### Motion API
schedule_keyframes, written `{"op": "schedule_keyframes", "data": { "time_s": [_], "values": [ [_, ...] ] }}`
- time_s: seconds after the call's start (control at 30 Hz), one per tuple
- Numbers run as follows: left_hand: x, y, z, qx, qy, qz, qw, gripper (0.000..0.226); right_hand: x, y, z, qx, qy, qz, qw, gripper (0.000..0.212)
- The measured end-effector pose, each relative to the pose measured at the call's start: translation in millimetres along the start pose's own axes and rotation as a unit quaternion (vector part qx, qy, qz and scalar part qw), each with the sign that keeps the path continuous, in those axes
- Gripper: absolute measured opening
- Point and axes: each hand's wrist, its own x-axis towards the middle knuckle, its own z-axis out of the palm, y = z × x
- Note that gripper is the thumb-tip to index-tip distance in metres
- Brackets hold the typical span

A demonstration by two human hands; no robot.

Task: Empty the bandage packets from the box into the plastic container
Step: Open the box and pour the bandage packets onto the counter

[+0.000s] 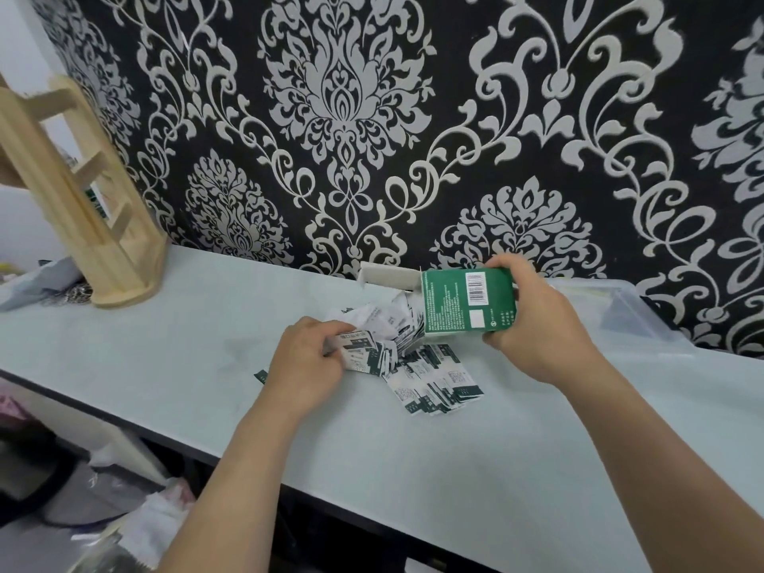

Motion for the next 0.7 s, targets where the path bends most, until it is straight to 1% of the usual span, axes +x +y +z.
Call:
{"op": "schedule_keyframes", "data": {
  "time_s": [0.07, 0.1, 0.17, 0.2, 0.23, 0.27, 0.37, 0.43, 0.53, 0.7],
  "values": [
    [-3.5, 6.4, 0.7, 0.035, -0.015, 0.005, 0.999, 0.053, 1.4, -1.2, -0.2, -0.009, -0.014, 0.021, 1.0, 0.067],
    [-5.7, 10.1, 1.0, 0.052, -0.03, 0.017, 0.998, 0.063, 1.9, -1.7, 0.4, -0.024, -0.022, 0.031, 0.999, 0.068],
    [-9.8, 17.6, 4.4, 0.09, -0.08, 0.051, 0.991, 0.083, 2.2, -2.4, 1.3, -0.059, -0.034, 0.044, 0.997, 0.07],
    [-11.4, 21.5, 8.1, 0.108, -0.104, 0.063, 0.987, 0.087, 2.4, -2.5, 0.8, -0.071, -0.036, 0.047, 0.996, 0.071],
    [-12.1, 23.6, 13.1, 0.121, -0.116, 0.07, 0.983, 0.086, 2.6, -2.1, -0.1, -0.08, -0.04, 0.049, 0.995, 0.071],
    [-11.6, 24.8, 16.7, 0.124, -0.111, 0.078, 0.983, 0.081, 2.9, -1.9, -1.3, -0.088, -0.044, 0.05, 0.994, 0.071],
    [-7.8, 25.2, 23.3, 0.1, -0.045, 0.103, 0.989, 0.054, 1.8, 1.1, -8.2, -0.103, -0.064, 0.054, 0.991, 0.069],
    [-7.3, 25.6, 24.9, 0.078, -0.033, 0.116, 0.99, 0.043, 0.9, 3.3, -13.7, -0.102, -0.075, 0.058, 0.99, 0.068],
    [-10.6, 28.3, 25.9, 0.056, -0.031, 0.129, 0.99, 0.037, -0.9, 6.9, -23.8, -0.11, -0.089, 0.065, 0.988, 0.069],
    [-14.2, 33.4, 29.1, 0.046, -0.035, 0.172, 0.983, 0.035, -5.3, 14.2, -41.6, -0.132, -0.118, 0.071, 0.982, 0.068]
  ]
}}
